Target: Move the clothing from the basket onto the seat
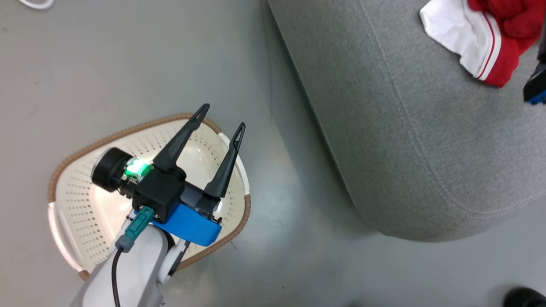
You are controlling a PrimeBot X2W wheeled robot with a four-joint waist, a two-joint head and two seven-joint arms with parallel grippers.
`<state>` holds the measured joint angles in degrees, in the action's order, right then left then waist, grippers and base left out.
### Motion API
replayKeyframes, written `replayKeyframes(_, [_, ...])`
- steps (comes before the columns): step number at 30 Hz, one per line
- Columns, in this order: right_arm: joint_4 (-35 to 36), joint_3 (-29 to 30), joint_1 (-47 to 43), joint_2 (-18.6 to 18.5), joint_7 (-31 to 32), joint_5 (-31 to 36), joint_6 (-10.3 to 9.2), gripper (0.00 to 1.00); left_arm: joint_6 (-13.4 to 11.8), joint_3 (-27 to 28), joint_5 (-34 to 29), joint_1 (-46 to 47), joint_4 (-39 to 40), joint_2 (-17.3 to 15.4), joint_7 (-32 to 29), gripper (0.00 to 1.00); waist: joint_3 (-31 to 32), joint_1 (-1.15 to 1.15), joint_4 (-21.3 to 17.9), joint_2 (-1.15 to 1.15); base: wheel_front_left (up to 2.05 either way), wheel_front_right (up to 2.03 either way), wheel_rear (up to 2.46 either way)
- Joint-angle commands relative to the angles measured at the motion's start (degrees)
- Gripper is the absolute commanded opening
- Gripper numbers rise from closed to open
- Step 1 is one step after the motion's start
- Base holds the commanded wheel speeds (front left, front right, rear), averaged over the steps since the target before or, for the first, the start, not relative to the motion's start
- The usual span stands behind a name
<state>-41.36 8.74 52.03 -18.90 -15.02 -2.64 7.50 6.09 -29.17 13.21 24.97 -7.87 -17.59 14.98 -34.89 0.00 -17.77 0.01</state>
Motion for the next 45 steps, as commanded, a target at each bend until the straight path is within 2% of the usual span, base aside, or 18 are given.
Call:
replayKeyframes(1, [1.01, -0.9, -3.28, -0.33, -0.2, -0.1, -0.01, 1.0, 0.23, 0.65, 0.64, -1.47, -0.68, 1.18, 0.25, 1.0, 4.77, 0.0, 2.03, -0.01, 0.0, 0.0, 0.0])
replayKeyframes(8, [4.91, -4.26, -12.16, 0.35, -0.2, -0.49, -0.01, 1.0, 0.93, 3.32, 2.46, -7.21, -4.27, 5.7, 0.27, 1.0, 14.61, 0.0, 4.9, -0.01, 0.0, 0.0, 0.0])
replayKeyframes(15, [8.49, -6.4, -21.19, 1.93, 0.07, -1.73, -0.01, 1.0, 1.27, 5.73, 3.52, -12.17, -6.79, 8.75, 0.27, 1.0, 21.99, 0.0, 7.72, -0.01, 0.0, 0.0, 0.0])
replayKeyframes(26, [17.43, -6.56, -36.06, 6.09, 2.47, -0.56, -0.01, 1.0, 1.37, 12.32, 3.56, -20.63, -8.28, 11.26, 0.28, 1.0, 32.15, 0.0, 12.68, -0.01, 0.0, 0.0, 0.0])
replayKeyframes(37, [26.99, -3.95, -47.04, 11.56, 4.75, 0.31, -0.01, 1.0, 1.4, 15.45, 2.13, -23.49, -9.05, 11.16, 0.24, 1.0, 35.61, 0.0, 19.29, -0.01, 0.0, 0.0, 0.0])
replayKeyframes(45, [28.04, -4.67, -50.48, 13.72, 4.75, 1.9, -0.01, 1.0, 1.41, 18.04, 3.36, -23.57, -11.08, 10.84, 0.24, 1.0, 36.77, 0.0, 21.4, -0.01, 0.0, 0.0, 0.0])
